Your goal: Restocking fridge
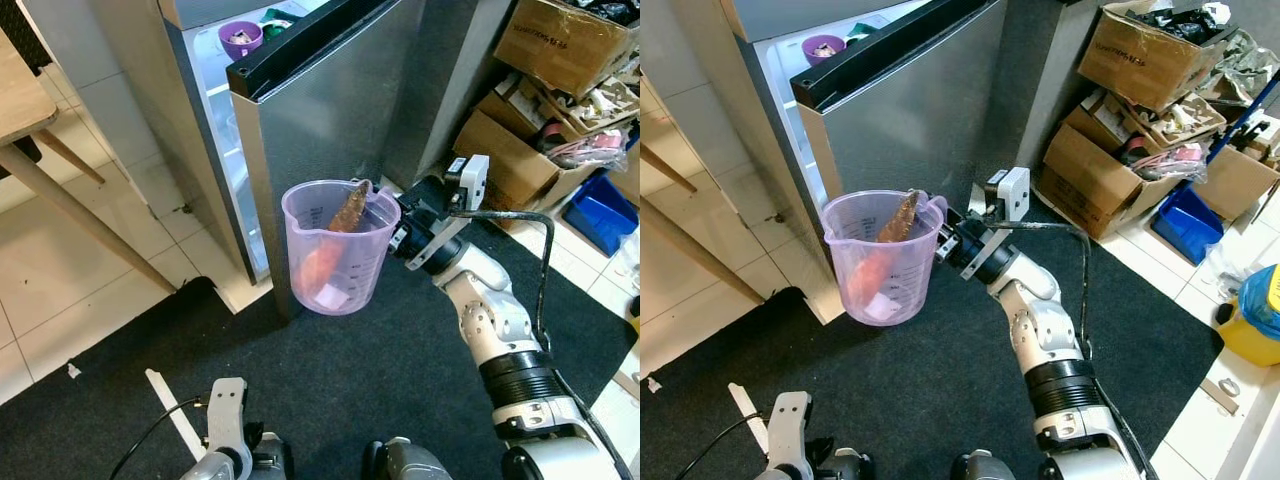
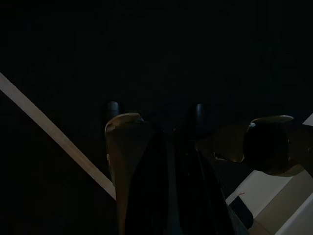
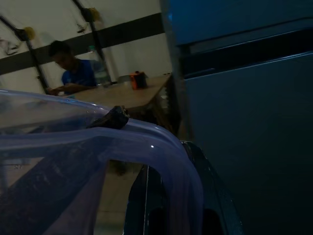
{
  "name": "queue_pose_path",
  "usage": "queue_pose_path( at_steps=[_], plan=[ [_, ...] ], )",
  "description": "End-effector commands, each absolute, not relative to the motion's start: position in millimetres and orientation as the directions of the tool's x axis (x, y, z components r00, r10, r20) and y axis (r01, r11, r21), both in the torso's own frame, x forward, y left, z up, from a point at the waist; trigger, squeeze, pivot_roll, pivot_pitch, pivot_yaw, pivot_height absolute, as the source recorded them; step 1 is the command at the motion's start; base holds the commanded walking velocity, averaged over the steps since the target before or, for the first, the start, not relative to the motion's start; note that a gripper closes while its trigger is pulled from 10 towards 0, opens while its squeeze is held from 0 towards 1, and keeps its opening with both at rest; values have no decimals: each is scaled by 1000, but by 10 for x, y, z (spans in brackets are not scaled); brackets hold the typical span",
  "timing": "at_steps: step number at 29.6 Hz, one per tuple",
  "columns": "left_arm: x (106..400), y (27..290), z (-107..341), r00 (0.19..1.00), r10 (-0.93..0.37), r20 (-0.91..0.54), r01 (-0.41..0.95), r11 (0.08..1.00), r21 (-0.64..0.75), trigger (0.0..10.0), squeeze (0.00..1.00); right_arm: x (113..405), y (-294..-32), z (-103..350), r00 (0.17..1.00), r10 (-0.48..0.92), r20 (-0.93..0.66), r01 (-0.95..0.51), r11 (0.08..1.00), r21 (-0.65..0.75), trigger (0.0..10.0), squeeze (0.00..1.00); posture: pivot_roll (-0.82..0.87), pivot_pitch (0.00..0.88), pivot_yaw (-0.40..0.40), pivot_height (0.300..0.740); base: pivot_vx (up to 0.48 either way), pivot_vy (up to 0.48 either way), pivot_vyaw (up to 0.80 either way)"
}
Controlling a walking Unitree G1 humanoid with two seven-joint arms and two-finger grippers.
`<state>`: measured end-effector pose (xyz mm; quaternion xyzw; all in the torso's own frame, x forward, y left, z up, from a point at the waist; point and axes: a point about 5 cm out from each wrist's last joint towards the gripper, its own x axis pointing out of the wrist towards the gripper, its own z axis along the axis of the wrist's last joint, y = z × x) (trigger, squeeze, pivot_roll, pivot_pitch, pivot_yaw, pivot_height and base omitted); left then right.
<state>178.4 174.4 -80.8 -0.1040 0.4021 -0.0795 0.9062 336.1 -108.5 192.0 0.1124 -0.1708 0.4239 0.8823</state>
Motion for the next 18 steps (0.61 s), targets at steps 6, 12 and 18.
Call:
queue_pose_path(
  at_steps=[6,12,18],
  plan=[
    [1767,1854,-819,663,-161,-731,-29,970,-240,10000,0,3407,-1770,1409,839,524,146,-529,849,-5,6980,0,29,118,-26,740,0,0,0],
    [1800,1949,-793,674,-124,-729,-49,976,-211,10000,0,3324,-2134,1035,949,315,-27,-316,946,-72,10000,0,24,111,-27,740,0,0,0],
    [1776,2019,-796,670,-104,-735,-82,974,-212,10000,0,2883,-2634,387,965,8,-263,-32,996,-88,10000,0,15,91,-25,740,0,0,0]
  ],
)
